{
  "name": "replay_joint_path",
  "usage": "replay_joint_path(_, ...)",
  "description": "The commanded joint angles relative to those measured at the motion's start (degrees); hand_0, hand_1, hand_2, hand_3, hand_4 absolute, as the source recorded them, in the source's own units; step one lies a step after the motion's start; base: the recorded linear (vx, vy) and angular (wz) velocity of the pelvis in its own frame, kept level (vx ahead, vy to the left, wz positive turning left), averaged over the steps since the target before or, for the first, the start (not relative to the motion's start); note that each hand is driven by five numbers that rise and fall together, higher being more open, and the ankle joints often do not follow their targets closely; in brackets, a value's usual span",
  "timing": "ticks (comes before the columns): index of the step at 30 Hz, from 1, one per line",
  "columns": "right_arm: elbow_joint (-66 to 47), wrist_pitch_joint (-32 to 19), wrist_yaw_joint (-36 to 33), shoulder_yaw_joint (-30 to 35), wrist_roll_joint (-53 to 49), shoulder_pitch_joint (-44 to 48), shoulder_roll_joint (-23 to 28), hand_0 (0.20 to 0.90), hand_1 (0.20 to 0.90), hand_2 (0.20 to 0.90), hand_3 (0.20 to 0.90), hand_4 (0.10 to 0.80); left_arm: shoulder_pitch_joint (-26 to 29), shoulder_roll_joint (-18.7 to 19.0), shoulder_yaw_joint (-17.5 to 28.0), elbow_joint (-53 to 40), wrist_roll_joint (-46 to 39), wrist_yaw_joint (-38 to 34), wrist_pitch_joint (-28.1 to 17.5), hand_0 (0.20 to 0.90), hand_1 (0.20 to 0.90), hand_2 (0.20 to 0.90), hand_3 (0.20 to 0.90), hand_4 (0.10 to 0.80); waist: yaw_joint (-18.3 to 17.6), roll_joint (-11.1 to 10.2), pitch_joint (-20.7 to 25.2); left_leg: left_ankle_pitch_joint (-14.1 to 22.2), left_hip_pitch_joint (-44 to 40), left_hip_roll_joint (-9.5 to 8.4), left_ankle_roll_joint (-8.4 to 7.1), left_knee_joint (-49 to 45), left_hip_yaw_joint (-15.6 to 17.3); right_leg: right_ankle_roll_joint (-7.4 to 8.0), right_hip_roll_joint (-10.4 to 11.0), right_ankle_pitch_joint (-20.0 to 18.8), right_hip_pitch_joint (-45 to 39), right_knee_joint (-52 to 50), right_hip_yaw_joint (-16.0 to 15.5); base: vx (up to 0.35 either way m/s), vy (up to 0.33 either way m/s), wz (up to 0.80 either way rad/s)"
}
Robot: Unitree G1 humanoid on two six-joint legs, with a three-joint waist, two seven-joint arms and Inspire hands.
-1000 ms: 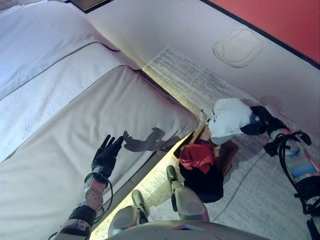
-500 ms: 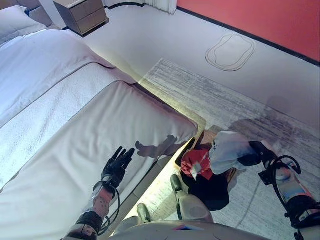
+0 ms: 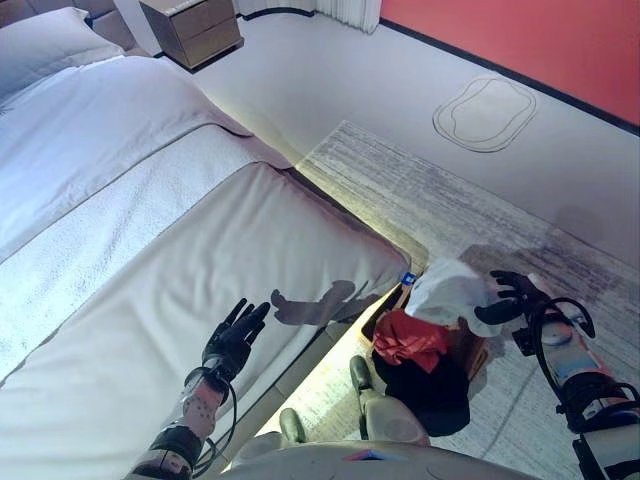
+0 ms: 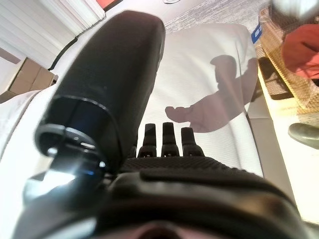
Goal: Pick up the clothes from the bed and place them into the basket
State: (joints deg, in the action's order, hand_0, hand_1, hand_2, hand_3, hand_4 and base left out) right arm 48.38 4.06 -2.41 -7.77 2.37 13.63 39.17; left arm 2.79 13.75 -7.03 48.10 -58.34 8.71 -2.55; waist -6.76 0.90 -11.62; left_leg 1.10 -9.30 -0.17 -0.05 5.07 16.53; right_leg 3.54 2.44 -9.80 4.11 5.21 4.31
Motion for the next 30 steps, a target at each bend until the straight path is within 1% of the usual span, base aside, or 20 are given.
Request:
replay_joint_path(1, 2.93, -0.59, -3.04, 0.04, 1.97, 7.08, 3.87, 0.9, 0.9, 0.9, 0.9, 0.8, 2.33, 1.85, -1.95, -0.51, 1.43, 3.51, -2.5, 0.9, 0.9, 0.9, 0.9, 0.8, -0.1, 0.17, 1.86, 1.87, 3.86, -0.02, 0.69, -2.71, -5.69, 1.5, 0.48, 3.76, -0.65, -4.41, -0.98, 0.0, 0.0, 0.0)
replay_joint_path(5, 4.91, 0.17, -2.59, 0.19, 3.21, 6.57, 3.82, 0.9, 0.9, 0.9, 0.9, 0.8, 2.45, 1.9, -1.89, -0.59, 1.65, 3.46, -2.37, 0.9, 0.9, 0.9, 0.9, 0.8, -0.07, 0.21, 2.22, 1.84, 3.83, -0.01, 0.68, -2.54, -5.71, 1.53, 0.37, 3.84, -0.65, -4.38, -0.83, 0.0, 0.0, 0.0)
replay_joint_path(7, 7.49, 1.5, -1.4, 0.12, 4.04, 5.91, 3.4, 0.9, 0.9, 0.9, 0.9, 0.8, 2.6, 2.04, -1.82, -0.37, 1.72, 3.46, -2.29, 0.9, 0.9, 0.9, 0.9, 0.8, 0.04, 0.22, 2.52, 1.8, 3.69, 0.03, 0.69, -2.44, -5.76, 1.51, 0.29, 3.96, -0.81, -4.44, -0.72, 0.0, 0.0, 0.0)
replay_joint_path(10, 10.1, 2.07, -0.26, -0.12, 3.87, 4.98, 2.83, 0.9, 0.9, 0.9, 0.9, 0.8, 2.77, 2.19, -2.09, -0.32, 1.9, 3.17, -2.0, 0.9, 0.9, 0.9, 0.9, 0.8, 0.39, 0.15, 2.77, 1.76, 3.59, -0.02, 0.76, -2.49, -6.18, 1.43, 0.29, 4.08, -1.11, -4.62, -0.9, 0.0, 0.0, 0.0)
replay_joint_path(13, 11.16, 1.6, 0.17, -0.11, 4.18, 4.64, 2.78, 0.9, 0.9, 0.9, 0.9, 0.8, 2.83, 2.39, -2.19, -0.23, 1.96, 3.01, -1.87, 0.9, 0.9, 0.9, 0.9, 0.8, 0.74, 0.01, 3.04, 1.71, 3.33, -0.04, 0.75, -2.34, -6.71, 1.38, 0.25, 4.09, -1.49, -4.63, -1.05, 0.0, 0.0, 0.0)
replay_joint_path(15, 10.38, 0.28, -0.37, -0.56, 4.0, 5.04, 2.92, 0.9, 0.9, 0.9, 0.9, 0.8, 3.03, 2.39, -2.4, -0.19, 1.92, 2.61, -1.9, 0.9, 0.9, 0.9, 0.9, 0.8, 0.94, -0.17, 3.2, 1.63, 3.13, -0.04, 0.7, -2.24, -7.13, 1.36, 0.28, 4.05, -1.86, -4.57, -1.19, 0.0, 0.0, 0.0)
replay_joint_path(16, 8.35, -0.25, -0.67, -1.04, 4.26, 5.69, 3.16, 0.9, 0.9, 0.9, 0.9, 0.8, 3.07, 2.36, -2.42, -0.12, 1.81, 2.24, -1.99, 0.9, 0.9, 0.9, 0.9, 0.8, 1.0, -0.28, 3.41, 1.53, 2.87, -0.01, 0.65, -1.93, -7.35, 1.33, 0.23, 3.98, -2.09, -4.39, -1.26, 0.0, 0.0, 0.0)
replay_joint_path(17, 5.02, 0.51, -0.83, -1.68, 3.68, 6.37, 3.32, 0.9, 0.9, 0.9, 0.9, 0.8, 3.05, 2.24, -2.47, 0.02, 1.61, 1.82, -2.22, 0.9, 0.9, 0.9, 0.9, 0.8, 0.98, -0.36, 3.63, 1.4, 2.66, 0.02, 0.6, -1.66, -7.53, 1.28, 0.17, 3.91, -2.29, -4.23, -1.25, 0.0, 0.0, 0.0)
replay_joint_path(19, -5.39, 2.8, -1.2, -2.8, 1.92, 7.07, 3.27, 0.9, 0.9, 0.9, 0.9, 0.8, 2.75, 2.05, -1.99, 0.13, 1.29, 0.93, -2.43, 0.9, 0.9, 0.9, 0.9, 0.8, 0.79, -0.47, 4.0, 0.92, 2.24, 0.03, 0.45, -0.82, -8.13, 1.19, -0.02, 3.81, -2.72, -3.84, -1.21, 0.0, 0.0, 0.0)
replay_joint_path(21, -17.26, 1.76, -1.38, -2.98, 0.93, 5.67, 2.14, 0.9, 0.9, 0.9, 0.9, 0.8, 1.83, 1.47, -0.84, 0.4, 2.22, -0.03, -2.53, 0.9, 0.9, 0.9, 0.9, 0.8, 0.6, -0.62, 4.57, 0.45, 2.23, -0.08, 0.38, -0.11, -8.91, 1.15, -0.14, 3.71, -3.17, -3.18, -1.41, 0.0, 0.0, 0.0)
replay_joint_path(22, -22.69, 1.86, -1.59, -2.76, 0.4, 4.27, 0.75, 0.9, 0.9, 0.9, 0.9, 0.8, 1.36, 1.02, -0.36, 0.99, 3.27, -0.54, -2.84, 0.9, 0.9, 0.9, 0.9, 0.8, 0.52, -0.8, 4.87, 0.38, 2.34, -0.17, 0.39, -0.07, -9.37, 1.12, -0.2, 3.78, -3.42, -2.98, -1.5, 0.017, -0.031, 0.1)
replay_joint_path(24, -29.96, -1.29, -1.82, -2.64, 1.18, 1.61, -1.95, 0.9, 0.9, 0.9, 0.9, 0.8, 0.91, 0.27, 0.45, 1.8, 7.06, -1.58, -3.48, 0.9, 0.9, 0.9, 0.9, 0.8, 0.56, -1.04, 5.2, 0.28, 2.63, -0.24, 0.35, -0.07, -10.1, 1.1, -0.22, 4.01, -3.83, -2.7, -1.73, 0.011, -0.028, 0.17)
replay_joint_path(26, -35.67, -4.43, -2.16, -3.4, 2.27, -1.09, -4.0, 0.9, 0.9, 0.9, 0.9, 0.8, 0.48, -0.41, 0.25, 2.36, 13.28, -2.89, -5.38, 0.9, 0.9, 0.9, 0.9, 0.8, 0.66, -1.25, 5.55, 0.23, 2.87, -0.3, 0.31, -0.07, -10.84, 1.04, -0.21, 4.09, -4.25, -2.24, -1.95, 0.013, -0.016, 0.32)
replay_joint_path(27, -38.99, -7.35, -2.77, -4.25, 3.44, -2.9, -5.05, 0.9, 0.9, 0.9, 0.9, 0.8, 0.05, -1.08, -0.46, 2.03, 16.91, -3.76, -6.64, 0.9, 0.9, 0.9, 0.9, 0.8, 0.92, -1.39, 5.74, 0.19, 2.98, -0.35, 0.25, -0.07, -11.21, 1.02, -0.12, 4.04, -4.65, -1.63, -2.19, 0.026, -0.008, 0.35)
replay_joint_path(28, -40.78, -9.52, -3.96, -4.9, 3.58, -4.85, -6.44, 0.9, 0.9, 0.9, 0.9, 0.8, -0.49, -1.74, -1.16, 0.85, 20.25, -5.02, -7.5, 0.9, 0.9, 0.9, 0.9, 0.8, 1.44, -1.46, 5.88, 0.17, 3.04, -0.34, 0.15, -0.07, -11.46, 1.08, 0.14, 3.82, -5.15, -0.82, -2.82, 0.027, -0.007, 0.32)
replay_joint_path(30, -40.58, -12.01, -5.16, -5.85, 3.19, -6.01, -8.26, 0.9, 0.9, 0.9, 0.9, 0.8, -0.82, -2.21, -1.75, -0.76, 21.91, -6.06, -8.09, 0.9, 0.9, 0.9, 0.9, 0.8, 2.11, -1.5, 6.08, 0.11, 3.17, -0.33, 0.07, -0.07, -11.66, 1.15, 0.47, 3.76, -5.53, -0.3, -3.58, 0.023, 0.0, 0.25)
